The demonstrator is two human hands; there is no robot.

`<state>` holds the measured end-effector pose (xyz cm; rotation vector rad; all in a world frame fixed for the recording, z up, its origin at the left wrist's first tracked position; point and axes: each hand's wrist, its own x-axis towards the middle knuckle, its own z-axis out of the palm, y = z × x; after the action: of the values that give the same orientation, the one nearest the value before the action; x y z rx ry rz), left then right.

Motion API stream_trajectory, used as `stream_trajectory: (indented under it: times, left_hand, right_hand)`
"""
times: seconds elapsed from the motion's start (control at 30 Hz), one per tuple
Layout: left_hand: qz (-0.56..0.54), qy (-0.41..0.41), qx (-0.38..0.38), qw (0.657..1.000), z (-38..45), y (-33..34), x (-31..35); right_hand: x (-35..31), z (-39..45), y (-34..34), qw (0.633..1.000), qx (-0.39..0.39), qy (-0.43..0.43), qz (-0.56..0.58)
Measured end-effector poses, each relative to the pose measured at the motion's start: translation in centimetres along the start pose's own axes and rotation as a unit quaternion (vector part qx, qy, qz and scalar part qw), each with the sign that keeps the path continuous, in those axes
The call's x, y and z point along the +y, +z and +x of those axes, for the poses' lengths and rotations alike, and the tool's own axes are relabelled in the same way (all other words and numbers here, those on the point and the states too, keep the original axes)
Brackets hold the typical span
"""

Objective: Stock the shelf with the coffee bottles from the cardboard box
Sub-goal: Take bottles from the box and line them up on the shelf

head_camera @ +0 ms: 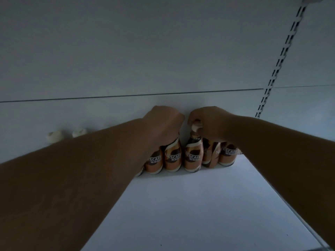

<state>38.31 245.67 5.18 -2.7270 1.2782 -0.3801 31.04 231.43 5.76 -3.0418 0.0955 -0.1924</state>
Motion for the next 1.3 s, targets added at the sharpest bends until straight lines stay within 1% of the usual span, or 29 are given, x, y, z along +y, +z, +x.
stream_trajectory:
  times: [0.07,0.13,0.2,0.23,0.5,0.67,0.83,0.93,1.13,1.3]
  left_hand:
    - [-0.004,0.026,0.026,0.999,0.1,0.1,-0.2]
    - [-0.004,0.047,0.048,0.998,0.0,0.6,-0.3]
    - [-0.032,0.033,0.017,0.999,0.1,0.5,-0.4]
    - [-0.046,0.031,0.014,0.998,0.2,0.4,-0.4]
    - [-0.017,0.049,0.051,0.997,0.1,0.6,-0.3]
    - [-0.049,0.043,0.035,0.997,0.2,0.5,-0.4]
    - [-0.025,0.045,0.046,0.998,0.0,0.3,-0.2]
    - [-0.041,0.032,0.037,0.998,0.3,0.4,-0.2]
    - [-0.062,0.046,0.029,0.997,0.3,0.8,-0.6]
    - [-0.063,0.056,0.056,0.995,0.2,1.2,-0.8]
  right_hand:
    - [-0.1,0.1,0.0,1.0,0.012,0.026,-0.005]
    - [-0.4,0.5,0.3,0.998,0.023,0.035,-0.042]
    - [-0.8,0.9,0.6,0.998,0.029,0.022,-0.059]
    - [-0.9,1.1,0.7,0.998,0.031,0.015,-0.053]
    - [-0.8,1.0,0.4,0.998,0.044,-0.015,-0.046]
    - [-0.9,1.4,0.5,0.998,0.047,0.0,-0.042]
    - [-0.9,1.5,0.9,0.997,0.052,0.034,-0.041]
    - [-0.8,1.3,1.0,0.998,0.052,0.032,-0.029]
    - [-0.8,1.1,1.2,0.997,0.064,0.035,-0.017]
    - [-1.0,0.8,1.3,0.996,0.079,0.04,-0.014]
